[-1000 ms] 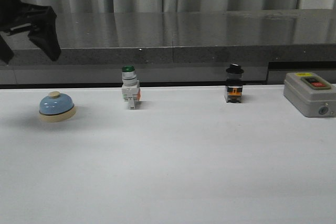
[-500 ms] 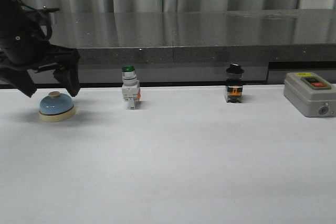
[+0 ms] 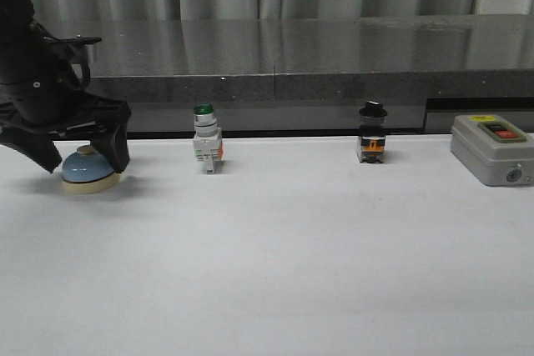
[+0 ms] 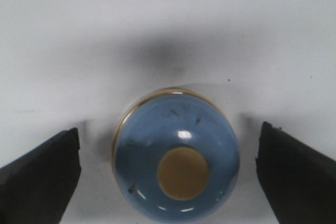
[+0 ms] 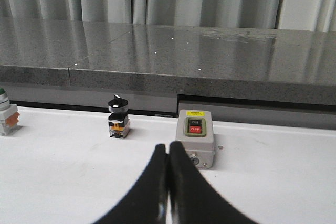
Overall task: Place and press bell with both arms
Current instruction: 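Close the left gripper around the blue bell's dome, then lift the bell with the left gripper and carry it toward the table centre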
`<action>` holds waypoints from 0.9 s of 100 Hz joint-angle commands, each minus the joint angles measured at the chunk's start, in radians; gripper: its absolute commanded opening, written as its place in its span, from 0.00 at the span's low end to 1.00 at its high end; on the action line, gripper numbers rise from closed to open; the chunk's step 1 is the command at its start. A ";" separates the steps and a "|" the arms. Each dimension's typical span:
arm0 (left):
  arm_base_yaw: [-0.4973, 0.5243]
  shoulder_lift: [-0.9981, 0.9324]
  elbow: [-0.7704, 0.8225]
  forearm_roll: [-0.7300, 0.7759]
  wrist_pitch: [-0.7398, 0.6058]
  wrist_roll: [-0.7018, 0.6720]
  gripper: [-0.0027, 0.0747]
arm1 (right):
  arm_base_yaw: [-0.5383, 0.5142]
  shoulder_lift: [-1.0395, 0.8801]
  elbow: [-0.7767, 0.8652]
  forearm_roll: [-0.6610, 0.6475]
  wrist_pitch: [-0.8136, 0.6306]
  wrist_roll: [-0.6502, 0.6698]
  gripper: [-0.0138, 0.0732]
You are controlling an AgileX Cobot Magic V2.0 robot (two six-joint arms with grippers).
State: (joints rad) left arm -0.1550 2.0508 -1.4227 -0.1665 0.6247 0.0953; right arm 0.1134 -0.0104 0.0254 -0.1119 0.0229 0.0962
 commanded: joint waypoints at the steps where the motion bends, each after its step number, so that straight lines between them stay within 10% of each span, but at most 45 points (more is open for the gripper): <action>1: -0.008 -0.050 -0.029 -0.005 -0.041 0.001 0.86 | 0.002 -0.018 -0.014 -0.008 -0.084 -0.004 0.09; 48: -0.008 0.000 -0.032 0.003 -0.041 0.001 0.83 | 0.002 -0.018 -0.014 -0.008 -0.084 -0.004 0.09; 74: -0.008 0.000 -0.032 0.003 -0.038 0.001 0.23 | 0.002 -0.018 -0.014 -0.008 -0.084 -0.004 0.09; 90: -0.008 -0.035 -0.032 0.003 -0.028 0.001 0.07 | 0.002 -0.018 -0.014 -0.008 -0.084 -0.004 0.09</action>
State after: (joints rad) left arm -0.1550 2.0891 -1.4324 -0.1462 0.6094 0.0991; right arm 0.1134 -0.0104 0.0254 -0.1119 0.0229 0.0962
